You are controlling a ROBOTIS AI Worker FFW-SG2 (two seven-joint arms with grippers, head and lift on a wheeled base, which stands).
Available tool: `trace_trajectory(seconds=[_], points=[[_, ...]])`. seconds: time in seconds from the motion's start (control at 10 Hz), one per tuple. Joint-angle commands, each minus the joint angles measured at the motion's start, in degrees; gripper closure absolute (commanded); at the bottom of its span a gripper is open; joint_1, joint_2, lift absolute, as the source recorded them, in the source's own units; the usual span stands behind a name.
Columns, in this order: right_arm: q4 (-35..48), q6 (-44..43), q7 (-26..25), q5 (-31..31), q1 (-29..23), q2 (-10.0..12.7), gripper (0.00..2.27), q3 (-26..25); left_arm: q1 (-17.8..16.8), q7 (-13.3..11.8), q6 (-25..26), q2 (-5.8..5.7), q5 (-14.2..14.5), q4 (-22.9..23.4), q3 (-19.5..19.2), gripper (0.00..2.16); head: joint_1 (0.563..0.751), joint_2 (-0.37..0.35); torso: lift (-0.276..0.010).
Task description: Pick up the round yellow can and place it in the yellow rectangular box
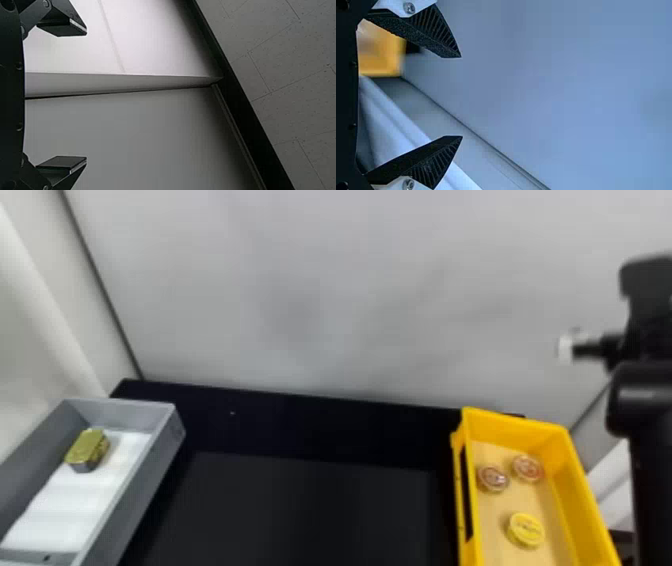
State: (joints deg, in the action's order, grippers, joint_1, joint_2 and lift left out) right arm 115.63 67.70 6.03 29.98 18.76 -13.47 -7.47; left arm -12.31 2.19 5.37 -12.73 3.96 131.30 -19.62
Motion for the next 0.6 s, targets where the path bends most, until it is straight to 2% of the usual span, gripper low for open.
trace_trajectory(seconds=[0.0,0.1,0.2,0.4,0.5], points=[[7.24,-12.30,-10.16,-3.42,3.56,-1.29,0.06,4.04,-0.09,0.01,0.08,0.06,0.18,0.00,-0.34,0.14,0.694,-0.078,-0.007],[8.56,-18.10,-14.90,-5.18,4.62,-2.35,0.07,5.18,0.00,0.01,0.08,0.06,0.44,0.00,-0.61,0.14,0.694,-0.078,-0.007],[8.74,-28.04,-19.39,-7.11,5.58,-3.66,0.08,5.88,0.00,0.01,0.08,0.15,0.44,0.00,-0.61,0.14,0.694,-0.078,-0.007],[3.90,-43.87,-19.48,-9.14,10.77,-5.42,0.09,6.59,-0.17,0.19,-0.01,0.15,0.88,0.00,-0.96,0.14,0.694,-0.078,-0.007],[1.97,-48.17,-19.48,-11.69,13.67,-5.25,0.09,7.73,-0.17,0.19,-0.10,0.24,1.14,0.00,-1.13,0.14,0.694,-0.078,-0.007]])
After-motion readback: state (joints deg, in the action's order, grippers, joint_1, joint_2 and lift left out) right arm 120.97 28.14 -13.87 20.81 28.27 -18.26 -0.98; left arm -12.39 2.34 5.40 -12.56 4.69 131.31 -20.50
